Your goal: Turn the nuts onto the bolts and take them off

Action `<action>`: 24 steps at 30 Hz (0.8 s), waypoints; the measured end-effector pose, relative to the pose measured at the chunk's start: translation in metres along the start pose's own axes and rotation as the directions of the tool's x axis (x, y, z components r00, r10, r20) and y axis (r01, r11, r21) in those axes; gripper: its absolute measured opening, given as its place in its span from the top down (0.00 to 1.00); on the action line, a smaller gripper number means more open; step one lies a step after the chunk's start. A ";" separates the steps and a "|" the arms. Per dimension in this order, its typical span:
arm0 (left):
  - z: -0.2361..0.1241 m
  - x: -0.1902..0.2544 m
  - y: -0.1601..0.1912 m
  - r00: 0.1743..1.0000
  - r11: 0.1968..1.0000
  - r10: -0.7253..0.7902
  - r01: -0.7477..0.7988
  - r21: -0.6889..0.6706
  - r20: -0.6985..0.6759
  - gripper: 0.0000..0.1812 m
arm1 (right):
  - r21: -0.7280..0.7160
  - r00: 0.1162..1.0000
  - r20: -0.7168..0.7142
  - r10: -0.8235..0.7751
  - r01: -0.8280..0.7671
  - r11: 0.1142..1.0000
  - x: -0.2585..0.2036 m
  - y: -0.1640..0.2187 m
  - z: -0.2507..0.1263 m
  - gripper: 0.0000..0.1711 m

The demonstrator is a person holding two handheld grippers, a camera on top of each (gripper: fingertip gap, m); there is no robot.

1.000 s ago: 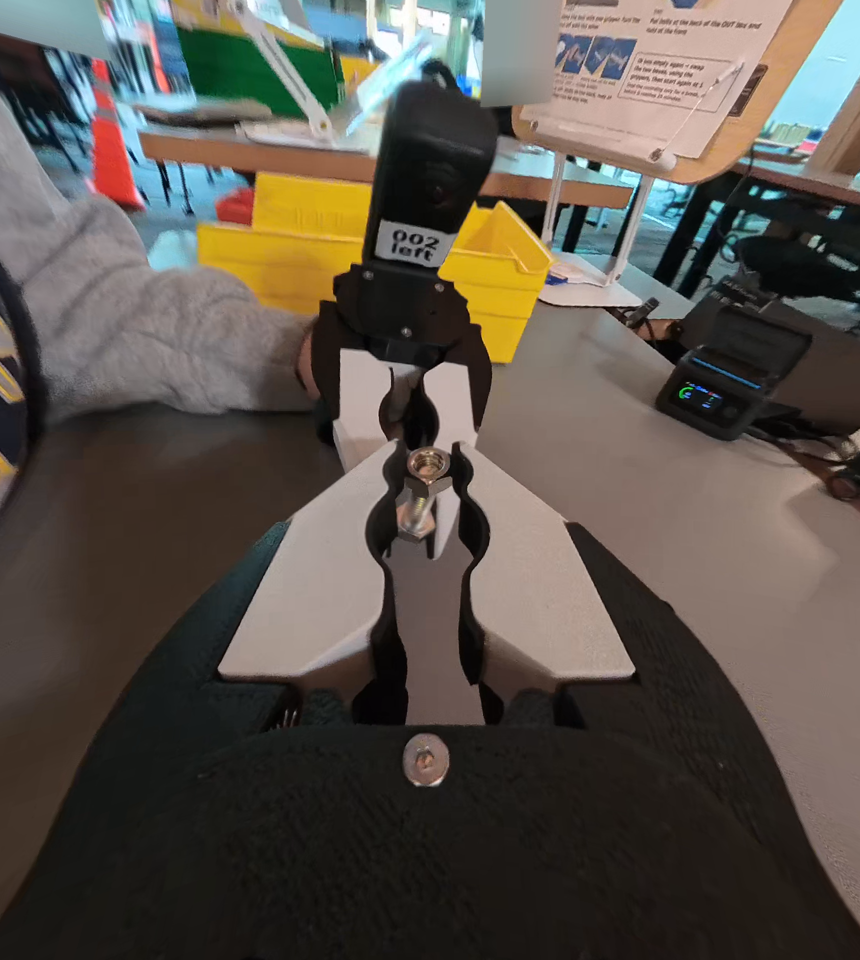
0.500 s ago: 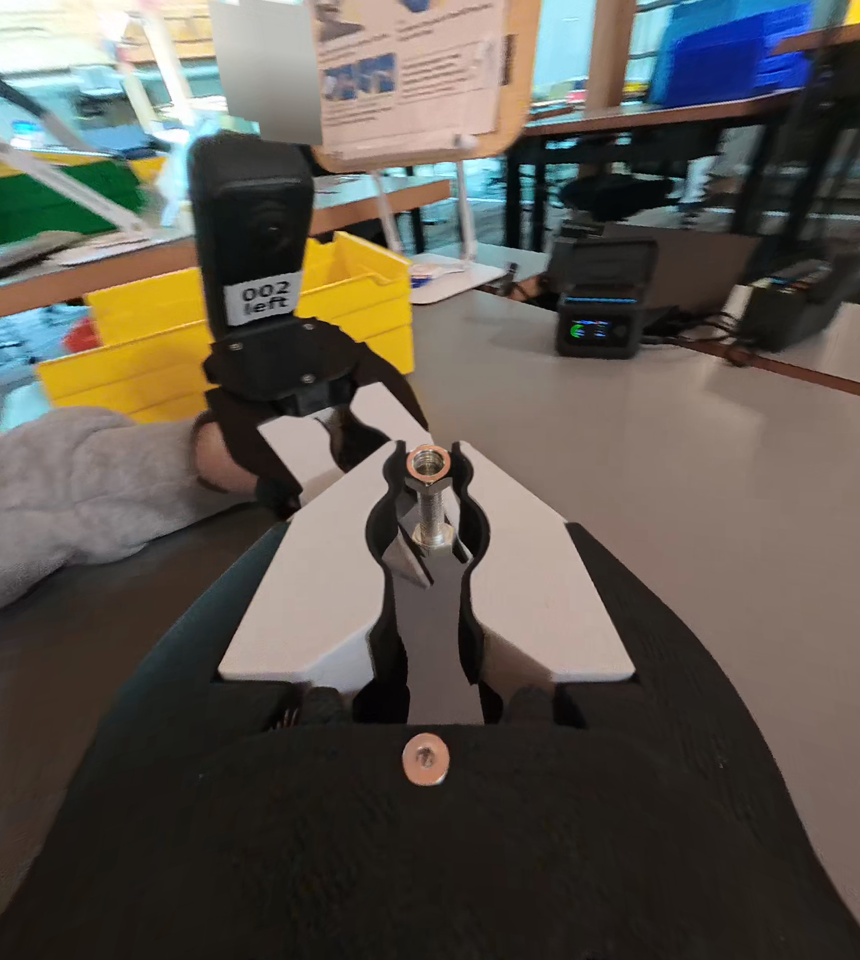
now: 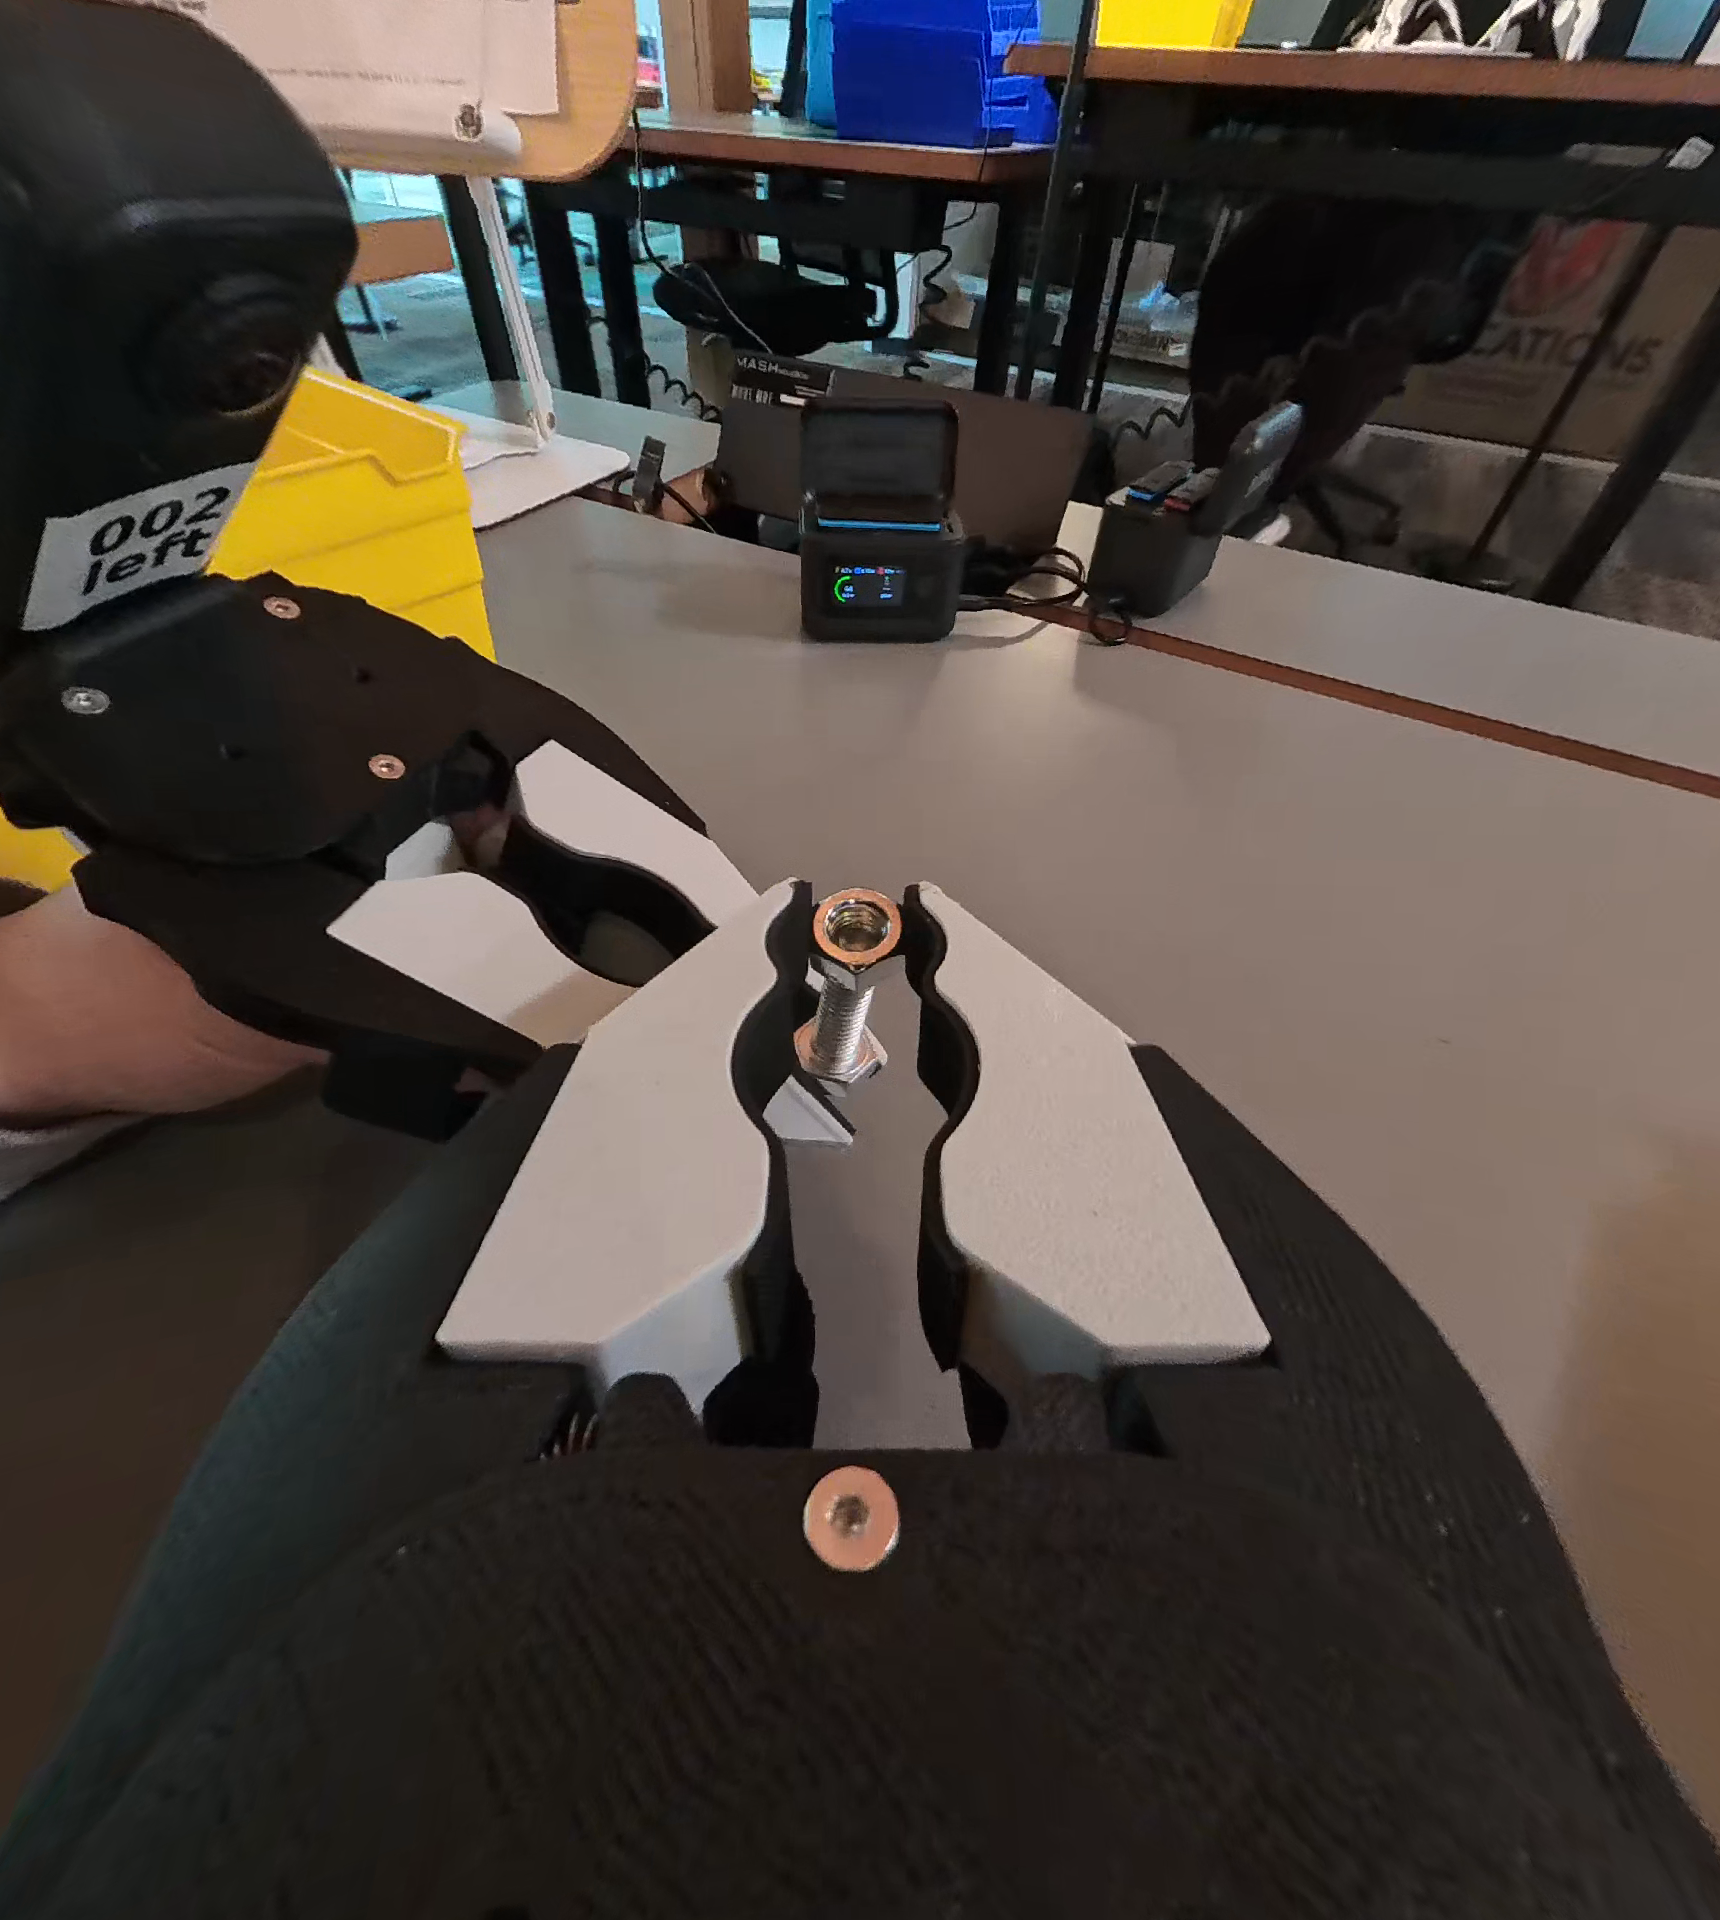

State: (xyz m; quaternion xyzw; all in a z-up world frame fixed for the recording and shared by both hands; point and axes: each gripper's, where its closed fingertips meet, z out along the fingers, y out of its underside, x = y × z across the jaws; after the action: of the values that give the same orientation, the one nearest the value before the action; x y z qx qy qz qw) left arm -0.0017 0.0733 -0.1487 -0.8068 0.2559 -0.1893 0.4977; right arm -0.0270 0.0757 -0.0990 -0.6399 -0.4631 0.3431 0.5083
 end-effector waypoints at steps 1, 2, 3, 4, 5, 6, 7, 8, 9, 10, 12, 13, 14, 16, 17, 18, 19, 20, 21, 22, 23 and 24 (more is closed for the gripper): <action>0.000 0.000 0.000 1.000 1.000 -0.001 0.001 -0.001 -0.001 0.92 | -0.001 1.000 0.001 0.006 -0.006 1.000 0.001 0.001 0.000 0.90; 0.000 0.000 0.000 1.000 1.000 -0.001 0.001 0.000 -0.002 0.92 | -0.004 1.000 0.001 0.010 -0.010 1.000 0.001 0.001 0.000 0.90; 0.000 0.000 0.000 1.000 1.000 -0.002 0.002 0.000 -0.004 0.92 | -0.005 1.000 0.002 0.010 -0.010 1.000 0.001 0.002 0.000 0.90; 0.000 0.000 0.000 1.000 1.000 -0.003 0.003 0.001 -0.005 0.92 | -0.007 1.000 0.003 0.011 -0.011 1.000 0.001 0.003 0.001 0.90; 0.000 0.000 0.000 1.000 1.000 -0.004 0.004 0.002 -0.006 0.92 | -0.009 1.000 0.004 0.010 -0.010 1.000 0.001 0.003 0.001 0.90; 0.000 0.000 0.000 1.000 1.000 -0.006 0.006 0.003 -0.007 0.92 | -0.012 1.000 0.005 0.010 -0.010 1.000 0.001 0.004 0.001 0.90; 0.000 0.000 0.000 1.000 1.000 -0.009 0.009 0.003 -0.008 0.92 | -0.013 1.000 0.004 0.009 -0.009 1.000 0.001 0.005 0.002 0.90; 0.000 0.000 0.000 1.000 1.000 -0.013 0.013 0.003 -0.010 0.92 | -0.012 1.000 0.004 0.007 -0.007 1.000 0.001 0.005 0.002 0.89; 0.000 0.000 0.000 1.000 1.000 -0.017 0.017 0.002 -0.011 0.92 | -0.011 1.000 0.006 0.007 -0.006 1.000 0.000 0.005 0.002 0.88; 0.000 0.000 0.000 1.000 1.000 -0.022 0.022 0.001 -0.012 0.92 | -0.005 1.000 0.005 0.007 -0.007 1.000 0.001 0.004 0.002 0.87; 0.000 0.000 0.000 0.999 1.000 -0.028 0.028 0.002 -0.018 0.92 | 0.022 1.000 0.011 -0.011 0.011 1.000 0.000 0.000 0.000 0.82; -0.001 0.000 0.000 0.999 1.000 -0.030 0.030 0.005 -0.022 0.92 | 0.042 0.999 0.013 -0.030 0.029 0.999 0.000 -0.003 -0.001 0.80; -0.001 0.001 0.000 0.999 0.999 -0.033 0.033 0.007 -0.030 0.92 | 0.065 0.998 0.019 -0.058 0.057 0.996 0.000 -0.007 -0.003 0.77; -0.002 0.002 -0.001 0.998 0.999 -0.037 0.038 0.013 -0.048 0.92 | 0.124 0.990 0.069 -0.124 0.115 0.986 -0.004 -0.014 -0.008 0.73; -0.002 0.005 -0.001 0.997 0.999 -0.036 0.037 0.015 -0.064 0.92 | 0.152 0.984 0.106 -0.144 0.127 0.980 -0.007 -0.016 -0.010 0.71; -0.003 0.008 -0.002 0.996 0.999 -0.028 0.029 0.017 -0.086 0.92 | 0.177 0.974 0.166 -0.156 0.126 0.976 -0.013 -0.016 -0.013 0.68; -0.003 0.012 -0.002 0.993 1.000 -0.014 0.016 0.018 -0.113 0.92 | 0.192 0.960 0.231 -0.156 0.113 0.975 -0.020 -0.016 -0.015 0.67; -0.003 0.017 -0.001 0.991 1.000 0.002 0.000 0.018 -0.136 0.92 | 0.196 0.947 0.285 -0.149 0.094 0.976 -0.024 -0.014 -0.018 0.66; -0.003 0.020 -0.001 0.988 1.000 0.016 -0.014 0.014 -0.151 0.92 | 0.200 0.931 0.336 -0.146 0.081 0.976 -0.029 -0.013 -0.020 0.65; -0.003 0.023 0.000 0.986 1.000 0.028 -0.027 0.010 -0.165 0.92 | 0.198 0.921 0.363 -0.142 0.072 0.978 -0.031 -0.012 -0.022 0.64; -0.003 0.026 0.000 0.983 0.999 0.038 -0.037 0.010 -0.178 0.91 | 0.196 0.911 0.385 -0.146 0.074 0.978 -0.033 -0.011 -0.023 0.63; -0.003 0.027 0.000 0.982 0.999 0.042 -0.040 0.015 -0.184 0.91 | 0.194 0.901 0.406 -0.152 0.078 0.978 -0.035 -0.009 -0.024 0.63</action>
State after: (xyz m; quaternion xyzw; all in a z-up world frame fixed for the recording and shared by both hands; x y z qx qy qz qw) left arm 0.0184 0.0553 -0.1459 -0.7778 0.3161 -0.2542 0.4802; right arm -0.0190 0.0353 -0.0851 -0.4763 -0.5668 0.4802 0.4703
